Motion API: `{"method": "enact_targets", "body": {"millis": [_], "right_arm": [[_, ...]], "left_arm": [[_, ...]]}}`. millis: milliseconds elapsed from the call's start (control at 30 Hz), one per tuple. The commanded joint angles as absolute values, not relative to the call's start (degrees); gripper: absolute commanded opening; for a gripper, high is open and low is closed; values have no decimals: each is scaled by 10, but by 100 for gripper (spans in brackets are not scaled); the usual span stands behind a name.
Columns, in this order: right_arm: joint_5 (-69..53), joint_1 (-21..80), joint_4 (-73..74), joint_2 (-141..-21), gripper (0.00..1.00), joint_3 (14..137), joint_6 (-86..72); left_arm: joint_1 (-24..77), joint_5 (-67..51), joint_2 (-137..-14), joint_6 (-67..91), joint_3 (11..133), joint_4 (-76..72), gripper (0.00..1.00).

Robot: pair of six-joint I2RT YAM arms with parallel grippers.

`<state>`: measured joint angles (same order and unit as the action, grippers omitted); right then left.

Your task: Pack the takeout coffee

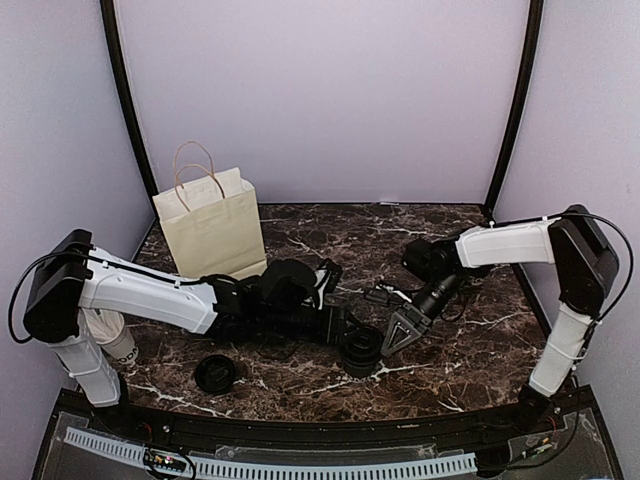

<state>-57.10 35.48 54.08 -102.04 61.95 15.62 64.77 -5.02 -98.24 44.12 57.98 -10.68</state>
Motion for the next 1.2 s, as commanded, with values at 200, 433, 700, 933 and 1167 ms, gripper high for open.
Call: {"method": "enact_targets", "body": {"millis": [200,433,700,933,1167], "right_arm": [[-444,346,566,-939,63,737,219],[-434,346,579,-909,71,764,250],[-380,365,526,-802,89,732,309],[-236,460,494,-770,95,708,359],[-223,504,492,-817,99,721,382]], "left_arm": [[651,9,-967,344,650,32,58],[650,29,-948,305,709,41,64],[650,58,-874,271,667,33,67],[629,123,-815,288,579,73,71],[593,143,-735,349,491,86,72]]}}
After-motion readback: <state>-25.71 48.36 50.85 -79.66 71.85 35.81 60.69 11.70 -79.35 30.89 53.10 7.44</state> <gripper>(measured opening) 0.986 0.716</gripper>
